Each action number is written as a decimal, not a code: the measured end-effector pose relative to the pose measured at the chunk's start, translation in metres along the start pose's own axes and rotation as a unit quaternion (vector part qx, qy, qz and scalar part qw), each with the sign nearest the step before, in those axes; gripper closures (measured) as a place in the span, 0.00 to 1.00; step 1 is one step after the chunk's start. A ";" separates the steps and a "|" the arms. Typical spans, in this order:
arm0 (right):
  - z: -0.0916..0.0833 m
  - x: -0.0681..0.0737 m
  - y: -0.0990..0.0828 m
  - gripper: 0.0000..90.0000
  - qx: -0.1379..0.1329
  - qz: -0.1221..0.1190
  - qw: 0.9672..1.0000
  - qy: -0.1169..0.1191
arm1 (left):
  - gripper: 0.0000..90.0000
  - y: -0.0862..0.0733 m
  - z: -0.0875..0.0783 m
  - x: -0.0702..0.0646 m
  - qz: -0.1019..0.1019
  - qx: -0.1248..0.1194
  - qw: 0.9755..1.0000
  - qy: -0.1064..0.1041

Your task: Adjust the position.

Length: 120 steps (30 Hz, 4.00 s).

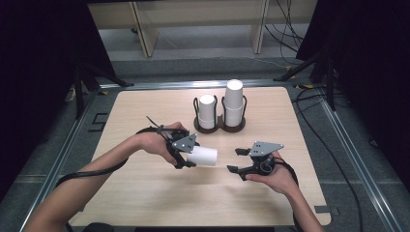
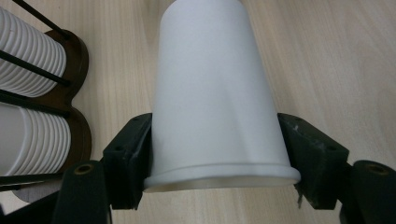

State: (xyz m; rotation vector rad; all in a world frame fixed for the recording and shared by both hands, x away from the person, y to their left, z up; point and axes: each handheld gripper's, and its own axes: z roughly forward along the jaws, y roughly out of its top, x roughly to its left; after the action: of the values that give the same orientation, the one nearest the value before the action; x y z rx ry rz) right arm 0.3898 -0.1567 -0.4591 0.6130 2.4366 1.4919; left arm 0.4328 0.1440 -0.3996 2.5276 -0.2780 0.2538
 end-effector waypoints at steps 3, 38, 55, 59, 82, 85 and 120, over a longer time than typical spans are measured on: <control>0.001 0.001 0.001 0.30 0.001 0.001 1.000 0.004 | 0.33 0.001 -0.001 0.000 0.005 0.012 1.000 -0.002; 0.009 0.006 0.011 0.30 0.015 -0.020 1.000 0.008 | 0.34 0.008 -0.003 -0.001 -0.016 0.108 0.993 -0.041; 0.017 0.012 0.021 0.30 0.027 -0.035 0.999 0.012 | 0.34 0.011 -0.001 -0.001 -0.019 0.141 0.989 -0.050; 0.021 0.013 0.025 0.30 0.028 -0.041 0.999 0.016 | 0.34 0.014 -0.002 0.000 -0.009 0.158 0.986 -0.052; 0.048 0.024 0.046 0.30 0.042 -0.072 0.996 0.037 | 0.34 0.023 0.000 0.001 -0.003 0.174 0.983 -0.057; 0.053 0.025 0.051 0.30 0.046 -0.084 0.995 0.040 | 0.34 0.024 0.002 0.000 -0.004 0.175 0.983 -0.057; 0.088 0.040 0.059 0.31 0.106 -0.107 0.986 0.070 | 0.34 0.033 0.004 -0.002 -0.002 0.165 0.984 -0.063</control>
State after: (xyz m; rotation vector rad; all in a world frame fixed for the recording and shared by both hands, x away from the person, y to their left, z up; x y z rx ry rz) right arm 0.4025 -0.0452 -0.4457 0.2760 2.6914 1.2419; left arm 0.4227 0.1149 -0.3859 2.8787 -0.3026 0.1467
